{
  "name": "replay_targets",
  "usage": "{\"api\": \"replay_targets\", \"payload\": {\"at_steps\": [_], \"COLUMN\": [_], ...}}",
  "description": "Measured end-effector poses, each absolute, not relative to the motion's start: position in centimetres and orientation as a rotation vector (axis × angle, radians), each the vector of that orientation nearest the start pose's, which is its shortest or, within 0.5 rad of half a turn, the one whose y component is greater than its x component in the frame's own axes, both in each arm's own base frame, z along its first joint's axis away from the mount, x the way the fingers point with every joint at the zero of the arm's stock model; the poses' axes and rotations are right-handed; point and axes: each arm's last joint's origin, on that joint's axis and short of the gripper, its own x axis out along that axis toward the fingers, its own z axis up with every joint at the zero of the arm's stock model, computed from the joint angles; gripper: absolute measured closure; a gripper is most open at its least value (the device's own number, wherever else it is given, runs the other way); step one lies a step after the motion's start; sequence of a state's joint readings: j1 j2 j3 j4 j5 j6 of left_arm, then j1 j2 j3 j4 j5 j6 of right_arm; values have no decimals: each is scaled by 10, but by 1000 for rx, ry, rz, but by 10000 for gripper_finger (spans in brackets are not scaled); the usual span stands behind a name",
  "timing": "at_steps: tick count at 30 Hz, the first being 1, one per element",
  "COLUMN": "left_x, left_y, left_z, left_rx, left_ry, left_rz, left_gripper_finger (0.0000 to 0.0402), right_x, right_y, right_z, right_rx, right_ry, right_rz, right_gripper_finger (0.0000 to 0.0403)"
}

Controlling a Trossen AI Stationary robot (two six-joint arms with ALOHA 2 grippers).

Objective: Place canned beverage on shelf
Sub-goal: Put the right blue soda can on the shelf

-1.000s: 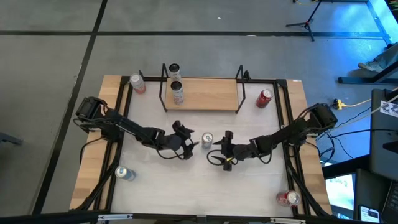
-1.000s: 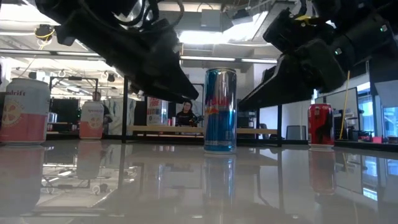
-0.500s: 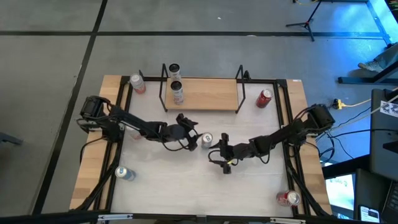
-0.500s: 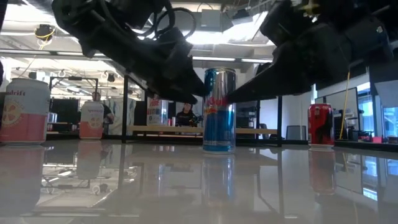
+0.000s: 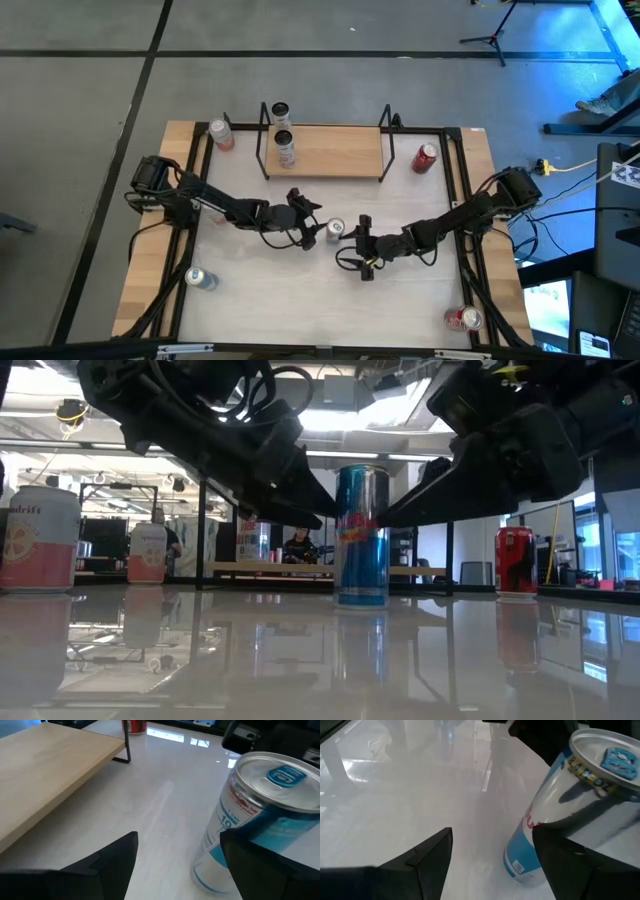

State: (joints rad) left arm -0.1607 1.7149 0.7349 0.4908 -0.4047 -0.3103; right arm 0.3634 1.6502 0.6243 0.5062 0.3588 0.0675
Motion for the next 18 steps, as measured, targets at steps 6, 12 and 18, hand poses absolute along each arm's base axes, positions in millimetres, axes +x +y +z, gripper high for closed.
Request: {"api": "replay_targets", "payload": {"at_steps": [6, 12, 18], "left_x": [324, 323, 321], "left_y": [-51, -58, -66], "left_z": [149, 148, 148], "left_rx": [-170, -159, -155], "left_ry": [451, 454, 462], "left_rz": [229, 216, 174], "left_gripper_finger": [113, 113, 113], "right_x": [278, 273, 273], "right_y": [92, 90, 89], "right_z": [144, 140, 138], "right_rx": [-122, -123, -111], "right_ry": [554, 616, 630], "right_rz": [-74, -105, -107], "right_gripper_finger": [123, 123, 123]}}
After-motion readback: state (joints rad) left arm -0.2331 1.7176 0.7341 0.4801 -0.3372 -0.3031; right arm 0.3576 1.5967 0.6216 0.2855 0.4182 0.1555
